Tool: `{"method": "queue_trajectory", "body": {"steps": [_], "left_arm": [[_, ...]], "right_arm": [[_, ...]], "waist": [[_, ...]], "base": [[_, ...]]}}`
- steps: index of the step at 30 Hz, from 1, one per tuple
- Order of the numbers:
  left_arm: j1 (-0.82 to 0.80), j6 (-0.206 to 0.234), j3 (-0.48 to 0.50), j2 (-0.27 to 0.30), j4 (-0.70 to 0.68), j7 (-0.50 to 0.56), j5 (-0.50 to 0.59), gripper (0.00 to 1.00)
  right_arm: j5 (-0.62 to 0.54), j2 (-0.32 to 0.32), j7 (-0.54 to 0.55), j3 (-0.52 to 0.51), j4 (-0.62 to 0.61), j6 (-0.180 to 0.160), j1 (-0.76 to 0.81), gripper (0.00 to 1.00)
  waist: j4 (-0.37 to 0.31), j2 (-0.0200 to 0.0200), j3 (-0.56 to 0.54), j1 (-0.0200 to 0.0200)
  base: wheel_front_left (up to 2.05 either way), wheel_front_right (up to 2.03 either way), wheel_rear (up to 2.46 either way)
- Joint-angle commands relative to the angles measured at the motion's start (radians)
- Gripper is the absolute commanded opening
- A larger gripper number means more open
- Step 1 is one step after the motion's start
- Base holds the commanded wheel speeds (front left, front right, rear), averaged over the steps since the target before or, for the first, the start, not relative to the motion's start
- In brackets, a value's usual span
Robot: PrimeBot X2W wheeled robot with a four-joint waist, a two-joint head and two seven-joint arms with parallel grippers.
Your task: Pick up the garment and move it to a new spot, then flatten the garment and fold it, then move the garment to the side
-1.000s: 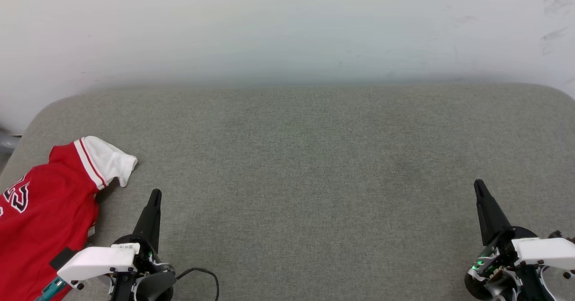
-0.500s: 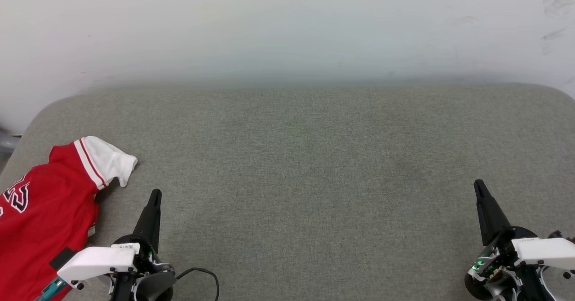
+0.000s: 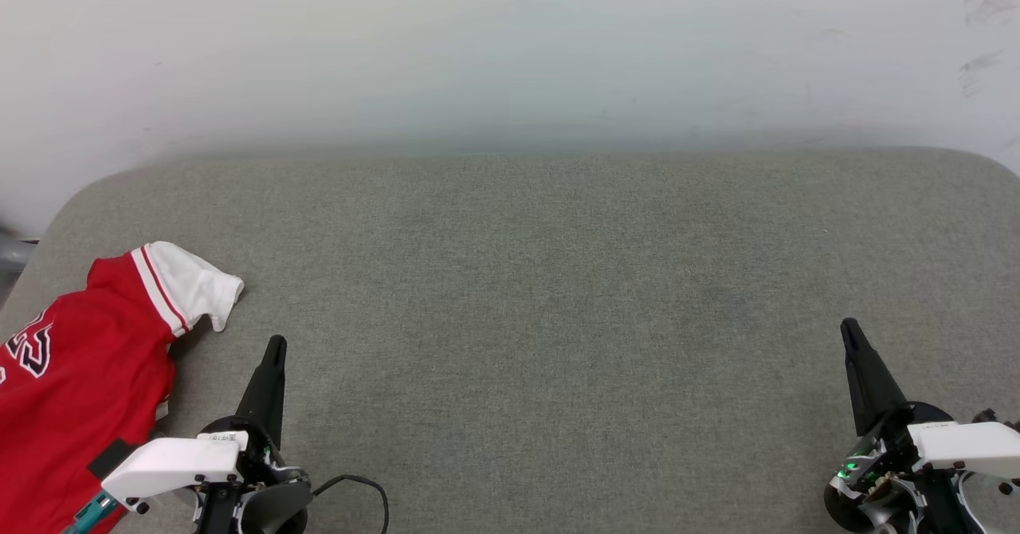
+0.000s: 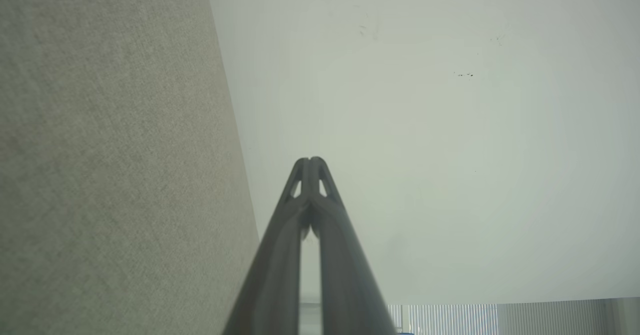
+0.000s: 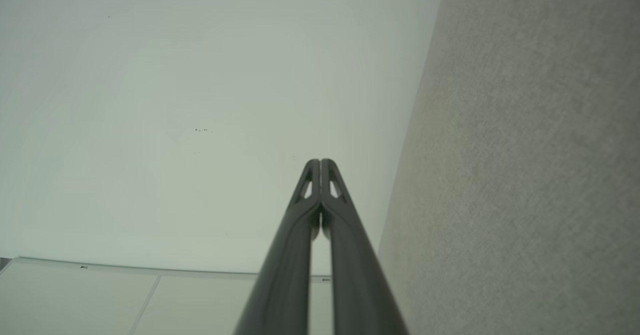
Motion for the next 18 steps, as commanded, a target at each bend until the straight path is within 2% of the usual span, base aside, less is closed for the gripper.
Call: {"method": "queue_trajectory", "body": {"steps": [1, 14, 15, 18], "left_arm": [[-0.008, -0.002, 0.002, -0.002, 0.0, 0.001, 0.001, 0.0], [-0.008, -0.002, 0.001, -0.002, 0.0, 0.001, 0.001, 0.0], [0.001, 0.0, -0.001, 0.0, 0.003, 0.0, 0.0, 1.0], [0.011, 0.0, -0.009, -0.001, 0.009, -0.007, 0.0, 1.0]], "right_arm": [[-0.004, 0.003, 0.001, 0.0, 0.001, 0.0, -0.012, 0.0], [-0.004, 0.003, 0.001, 0.0, 0.001, 0.0, -0.012, 0.0], [0.0, 0.0, 0.0, 0.0, 0.002, 0.0, 0.002, 1.0], [-0.003, 0.001, -0.005, 0.004, 0.009, 0.0, 0.013, 1.0]], "waist": [[0.0, -0.0001, 0.0, 0.0], [0.0, -0.0001, 0.0, 0.0], [0.0, -0.0001, 0.0, 0.0], [0.0, -0.0001, 0.0, 0.0]], "base": [[0.0, 0.0, 0.0], [0.0, 0.0, 0.0], [0.0, 0.0, 0.0], [0.0, 0.0, 0.0]]}}
